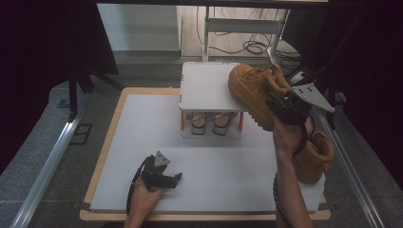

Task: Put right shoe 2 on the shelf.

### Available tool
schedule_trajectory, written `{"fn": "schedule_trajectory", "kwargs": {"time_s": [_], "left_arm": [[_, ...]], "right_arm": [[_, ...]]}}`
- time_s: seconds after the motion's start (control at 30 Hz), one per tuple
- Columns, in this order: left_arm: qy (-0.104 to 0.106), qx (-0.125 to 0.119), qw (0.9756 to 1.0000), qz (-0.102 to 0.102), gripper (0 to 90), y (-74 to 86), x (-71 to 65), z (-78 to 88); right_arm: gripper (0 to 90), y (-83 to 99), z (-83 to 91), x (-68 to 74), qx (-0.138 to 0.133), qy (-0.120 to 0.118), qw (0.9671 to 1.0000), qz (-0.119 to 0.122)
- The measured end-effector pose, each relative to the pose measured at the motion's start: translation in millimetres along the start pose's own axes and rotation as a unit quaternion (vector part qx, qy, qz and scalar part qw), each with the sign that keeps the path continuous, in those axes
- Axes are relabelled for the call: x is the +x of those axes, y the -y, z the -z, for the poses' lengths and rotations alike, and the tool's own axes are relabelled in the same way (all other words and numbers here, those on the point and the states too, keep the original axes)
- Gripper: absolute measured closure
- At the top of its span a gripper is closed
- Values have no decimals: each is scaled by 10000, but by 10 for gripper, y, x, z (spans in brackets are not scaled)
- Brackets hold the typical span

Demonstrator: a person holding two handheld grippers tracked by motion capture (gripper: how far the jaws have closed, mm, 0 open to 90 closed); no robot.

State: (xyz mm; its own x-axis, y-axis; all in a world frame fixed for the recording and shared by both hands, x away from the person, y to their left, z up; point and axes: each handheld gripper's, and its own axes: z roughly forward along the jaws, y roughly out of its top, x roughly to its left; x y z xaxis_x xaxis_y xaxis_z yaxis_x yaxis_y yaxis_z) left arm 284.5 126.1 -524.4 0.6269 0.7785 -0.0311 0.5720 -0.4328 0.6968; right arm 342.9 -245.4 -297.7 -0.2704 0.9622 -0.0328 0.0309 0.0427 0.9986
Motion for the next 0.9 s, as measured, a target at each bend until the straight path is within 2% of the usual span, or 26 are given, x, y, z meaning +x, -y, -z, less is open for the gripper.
{"fn": "schedule_trajectory", "kwargs": {"time_s": [0.9], "left_arm": [[1,13,10000,-31,131,0,3,2]], "right_arm": [[556,-42,-499,490,-227,-308,9993,-22]]}}
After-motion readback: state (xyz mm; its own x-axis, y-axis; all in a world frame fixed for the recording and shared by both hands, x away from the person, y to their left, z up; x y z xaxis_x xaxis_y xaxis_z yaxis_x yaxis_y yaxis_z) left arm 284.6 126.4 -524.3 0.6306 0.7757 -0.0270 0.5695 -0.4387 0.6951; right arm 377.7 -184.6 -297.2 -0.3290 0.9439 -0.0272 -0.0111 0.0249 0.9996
